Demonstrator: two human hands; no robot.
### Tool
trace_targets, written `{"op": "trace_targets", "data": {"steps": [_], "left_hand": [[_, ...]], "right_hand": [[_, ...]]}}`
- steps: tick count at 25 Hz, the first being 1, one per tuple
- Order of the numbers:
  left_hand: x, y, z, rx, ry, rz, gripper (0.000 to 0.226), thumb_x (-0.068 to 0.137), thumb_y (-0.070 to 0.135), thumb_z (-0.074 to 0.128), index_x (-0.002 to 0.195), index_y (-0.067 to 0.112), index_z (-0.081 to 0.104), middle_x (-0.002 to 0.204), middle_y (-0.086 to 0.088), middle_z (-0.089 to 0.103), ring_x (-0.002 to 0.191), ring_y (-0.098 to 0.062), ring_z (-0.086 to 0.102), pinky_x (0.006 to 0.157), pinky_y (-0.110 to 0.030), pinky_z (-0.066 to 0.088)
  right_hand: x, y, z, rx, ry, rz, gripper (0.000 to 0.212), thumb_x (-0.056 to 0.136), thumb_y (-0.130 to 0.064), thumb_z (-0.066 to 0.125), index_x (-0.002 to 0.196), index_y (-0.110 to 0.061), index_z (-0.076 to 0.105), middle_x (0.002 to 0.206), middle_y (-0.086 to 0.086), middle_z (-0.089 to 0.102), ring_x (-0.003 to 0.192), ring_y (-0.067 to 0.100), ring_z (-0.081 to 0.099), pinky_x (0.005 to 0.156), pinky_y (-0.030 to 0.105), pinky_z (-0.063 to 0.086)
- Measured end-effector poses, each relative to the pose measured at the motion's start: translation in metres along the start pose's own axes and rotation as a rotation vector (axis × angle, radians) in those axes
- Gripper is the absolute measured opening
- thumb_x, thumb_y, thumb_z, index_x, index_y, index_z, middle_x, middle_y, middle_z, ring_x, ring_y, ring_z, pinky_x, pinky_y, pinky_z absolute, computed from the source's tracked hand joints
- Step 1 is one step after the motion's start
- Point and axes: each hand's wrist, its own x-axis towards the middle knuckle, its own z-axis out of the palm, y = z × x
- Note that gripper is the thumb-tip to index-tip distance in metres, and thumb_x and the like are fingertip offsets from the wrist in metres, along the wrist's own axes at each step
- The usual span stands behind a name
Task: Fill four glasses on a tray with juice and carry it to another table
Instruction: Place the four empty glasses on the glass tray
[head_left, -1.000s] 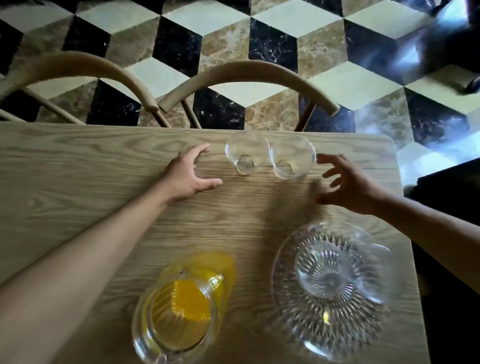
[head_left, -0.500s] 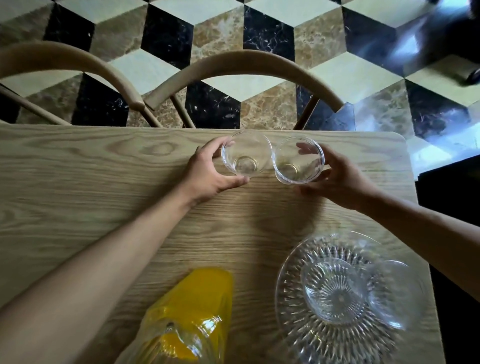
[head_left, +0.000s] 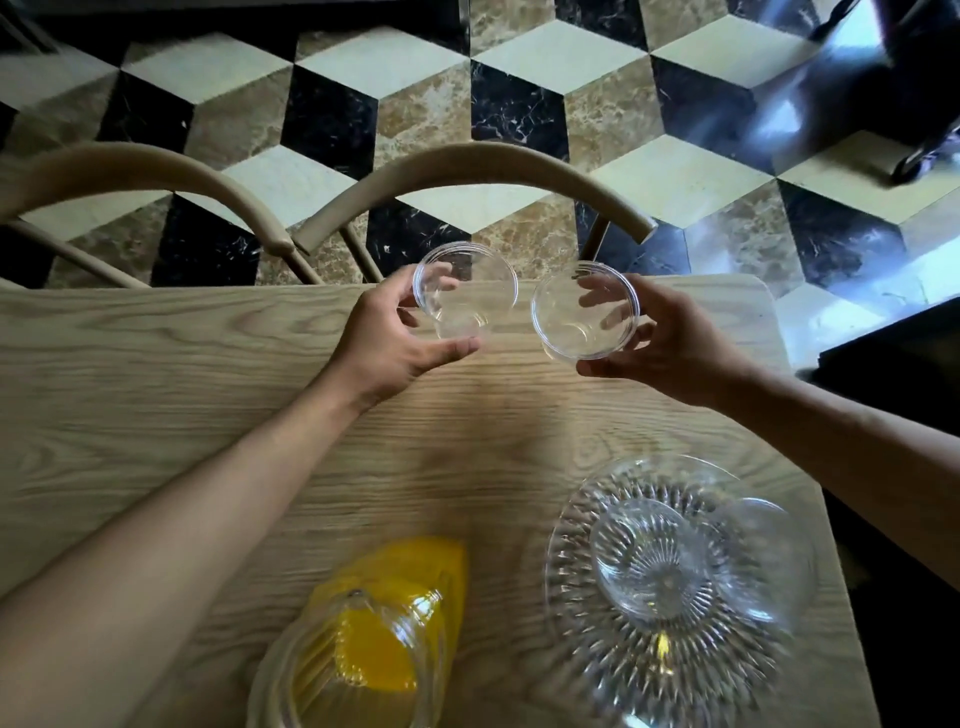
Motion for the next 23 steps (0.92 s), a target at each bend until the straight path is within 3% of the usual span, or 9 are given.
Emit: {"op": "trace_targets", "data": {"steps": [3,5,8,10,13,16,20,23], "left_hand": [[-0.009,0.032,-0.021,-0.004,0.022,0.024,0.077,0.057,0.044,0.097,0.125,0.038,0.06,0.12,0.013,0.073,0.107,-0.003,0.069,0.091,-0.023,0.052],[-0.017,0.06,-0.037,-0.005,0.057,0.037,0.077,0.06,0.038,0.095,0.128,0.03,0.061,0.12,0.01,0.073,0.109,-0.002,0.069,0.095,-0.025,0.056],[-0.04,0.109,-0.061,0.03,0.104,0.078,0.076,0.065,0.027,0.1,0.13,0.025,0.063,0.12,0.01,0.074,0.112,-0.002,0.07,0.097,-0.027,0.057],[-0.061,0.144,-0.071,0.076,0.134,0.105,0.067,0.068,0.02,0.099,0.124,0.029,0.063,0.117,0.013,0.073,0.108,0.007,0.07,0.091,-0.016,0.054],[-0.099,0.192,-0.065,0.107,0.191,0.134,0.065,0.07,0.019,0.098,0.124,0.025,0.062,0.116,0.009,0.072,0.104,0.007,0.069,0.086,-0.006,0.049],[-0.147,0.225,-0.046,0.113,0.292,0.114,0.068,0.075,0.023,0.095,0.134,0.016,0.062,0.126,0.001,0.07,0.095,0.003,0.064,0.079,-0.005,0.049],[-0.223,0.255,-0.003,0.092,0.339,0.112,0.072,0.078,0.024,0.093,0.14,0.015,0.058,0.13,0.002,0.068,0.113,-0.006,0.066,0.086,-0.007,0.051],[-0.271,0.249,0.034,0.088,0.412,0.07,0.069,0.076,0.031,0.095,0.135,0.018,0.061,0.127,0.003,0.07,0.113,-0.01,0.065,0.084,-0.013,0.048]], "right_hand": [[-0.009,-0.033,-0.019,-0.028,0.039,-0.019,0.079,0.062,-0.04,0.091,0.133,-0.038,0.056,0.121,-0.008,0.069,0.094,0.047,0.063,0.068,0.061,0.057],[-0.02,-0.058,-0.033,-0.025,0.077,-0.013,0.078,0.061,-0.038,0.09,0.132,-0.035,0.058,0.12,-0.008,0.069,0.096,0.048,0.064,0.071,0.056,0.057],[-0.041,-0.094,-0.052,-0.018,0.098,-0.047,0.078,0.061,-0.041,0.09,0.133,-0.031,0.06,0.12,-0.004,0.071,0.102,0.023,0.071,0.073,0.043,0.058],[-0.061,-0.115,-0.065,0.001,0.114,-0.08,0.077,0.061,-0.041,0.09,0.131,-0.035,0.059,0.12,-0.004,0.072,0.099,0.007,0.069,0.077,0.028,0.057],[-0.101,-0.135,-0.083,0.002,0.123,-0.114,0.074,0.066,-0.031,0.093,0.131,-0.037,0.058,0.119,-0.007,0.072,0.096,0.002,0.066,0.086,0.022,0.053],[-0.142,-0.147,-0.095,0.013,0.119,-0.126,0.083,0.059,-0.049,0.092,0.134,-0.034,0.058,0.117,-0.011,0.071,0.092,-0.001,0.064,0.076,0.018,0.049],[-0.213,-0.137,-0.108,-0.001,0.146,-0.111,0.085,0.055,-0.058,0.088,0.132,-0.034,0.058,0.116,-0.013,0.07,0.09,0.0,0.063,0.071,0.022,0.049],[-0.26,-0.119,-0.103,0.009,0.151,-0.069,0.087,0.056,-0.056,0.089,0.133,-0.032,0.055,0.115,-0.013,0.069,0.099,0.009,0.065,0.083,0.034,0.057]]}}
